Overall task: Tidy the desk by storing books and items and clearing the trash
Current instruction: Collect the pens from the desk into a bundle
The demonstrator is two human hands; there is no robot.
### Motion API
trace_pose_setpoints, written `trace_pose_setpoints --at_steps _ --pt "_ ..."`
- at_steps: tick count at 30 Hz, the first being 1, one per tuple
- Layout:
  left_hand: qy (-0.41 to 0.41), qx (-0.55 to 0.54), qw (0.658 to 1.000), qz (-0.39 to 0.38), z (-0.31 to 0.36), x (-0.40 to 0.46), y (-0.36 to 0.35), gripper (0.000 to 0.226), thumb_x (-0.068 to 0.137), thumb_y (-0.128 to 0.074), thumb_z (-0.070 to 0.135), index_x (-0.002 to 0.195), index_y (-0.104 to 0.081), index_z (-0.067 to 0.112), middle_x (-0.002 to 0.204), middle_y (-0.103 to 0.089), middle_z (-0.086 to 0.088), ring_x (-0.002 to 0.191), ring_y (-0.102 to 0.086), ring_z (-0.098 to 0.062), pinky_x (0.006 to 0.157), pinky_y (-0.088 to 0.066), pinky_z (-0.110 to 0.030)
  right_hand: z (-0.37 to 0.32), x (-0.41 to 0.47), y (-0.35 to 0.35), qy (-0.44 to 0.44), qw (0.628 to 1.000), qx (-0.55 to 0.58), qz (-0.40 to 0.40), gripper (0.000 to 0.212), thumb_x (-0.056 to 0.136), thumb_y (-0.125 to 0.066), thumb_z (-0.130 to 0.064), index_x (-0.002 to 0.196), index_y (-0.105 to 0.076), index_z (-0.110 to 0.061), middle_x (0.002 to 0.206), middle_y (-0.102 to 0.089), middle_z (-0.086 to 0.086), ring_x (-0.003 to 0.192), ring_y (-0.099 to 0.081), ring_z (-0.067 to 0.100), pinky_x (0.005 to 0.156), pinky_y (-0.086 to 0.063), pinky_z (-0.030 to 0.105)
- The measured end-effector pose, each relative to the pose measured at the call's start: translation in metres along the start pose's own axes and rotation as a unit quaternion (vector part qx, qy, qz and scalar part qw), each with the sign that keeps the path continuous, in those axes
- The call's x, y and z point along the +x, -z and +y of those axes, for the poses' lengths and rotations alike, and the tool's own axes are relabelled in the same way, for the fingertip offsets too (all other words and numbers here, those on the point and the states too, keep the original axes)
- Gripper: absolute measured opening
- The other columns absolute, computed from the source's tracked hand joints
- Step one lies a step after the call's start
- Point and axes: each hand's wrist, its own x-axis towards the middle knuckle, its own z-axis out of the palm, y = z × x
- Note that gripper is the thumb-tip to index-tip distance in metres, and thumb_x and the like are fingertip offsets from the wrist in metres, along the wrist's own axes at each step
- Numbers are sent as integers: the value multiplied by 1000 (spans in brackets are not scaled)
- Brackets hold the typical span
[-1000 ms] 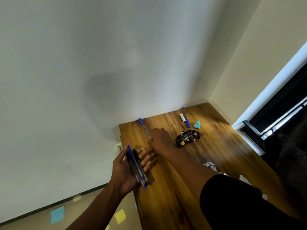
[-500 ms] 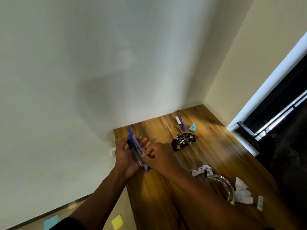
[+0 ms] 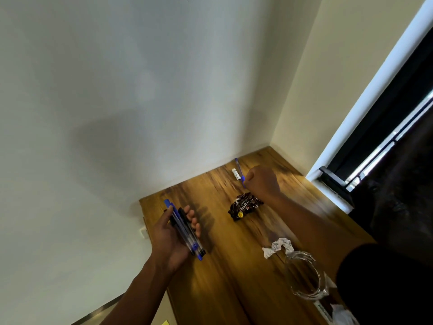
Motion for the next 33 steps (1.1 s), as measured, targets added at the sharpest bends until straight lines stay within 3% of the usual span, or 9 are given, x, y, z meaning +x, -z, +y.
trace_pose_setpoints --at_steps 3,7,11,17,22,28,33 --pt "3 -1 1000 -9 -2 2 -3 55 96 -56 49 134 -58 10 99 -64 -5 84 -59 -19 72 -53 -32 13 27 -7 -12 998 -52 -22 12 77 -77 -17 75 -69 -8 74 -68 3 72 -69 22 63 -60 36" --pt "17 3 1000 -20 -3 7 -7 53 97 -56 49 134 -57 11 98 -63 -5 84 -60 -20 75 -53 -33 16 37 -17 -8 996 -86 -26 39 71 -89 -36 76 -58 -13 78 -63 3 71 -64 19 54 -50 28" --pt "24 4 999 -27 -3 10 -12 52 97 -55 49 134 -57 12 100 -63 -5 85 -61 -20 76 -53 -34 14 35 -20 -13 995 -95 -14 37 76 -85 -32 83 -54 -14 87 -62 6 75 -61 22 57 -45 28" --pt "42 6 999 -32 -8 11 -14 55 96 -58 51 134 -56 11 102 -63 -6 88 -61 -21 81 -51 -35 17 26 -16 -16 994 -112 -6 33 79 -83 -32 91 -61 -11 86 -60 3 76 -60 20 55 -41 27" --pt "54 -3 998 -43 -13 4 -22 60 96 -57 54 135 -56 8 103 -63 -8 89 -60 -22 82 -51 -36 16 20 -13 -35 991 -129 -25 36 76 -82 -37 91 -57 -16 85 -56 1 78 -58 20 56 -42 27" --pt "65 -18 996 -56 -7 -9 -25 74 92 -53 66 136 -57 5 106 -64 -10 92 -61 -25 85 -52 -38 1 10 7 -63 996 -61 30 25 82 -73 -43 81 -64 -20 73 -62 -4 72 -65 18 60 -51 28" --pt "85 -13 995 -46 -12 -20 -35 76 92 -57 63 140 -55 5 111 -66 -12 98 -64 -27 89 -54 -40 -12 -25 56 8 997 37 71 23 86 -73 -41 77 -68 -21 72 -67 -11 69 -60 4 58 -41 22"
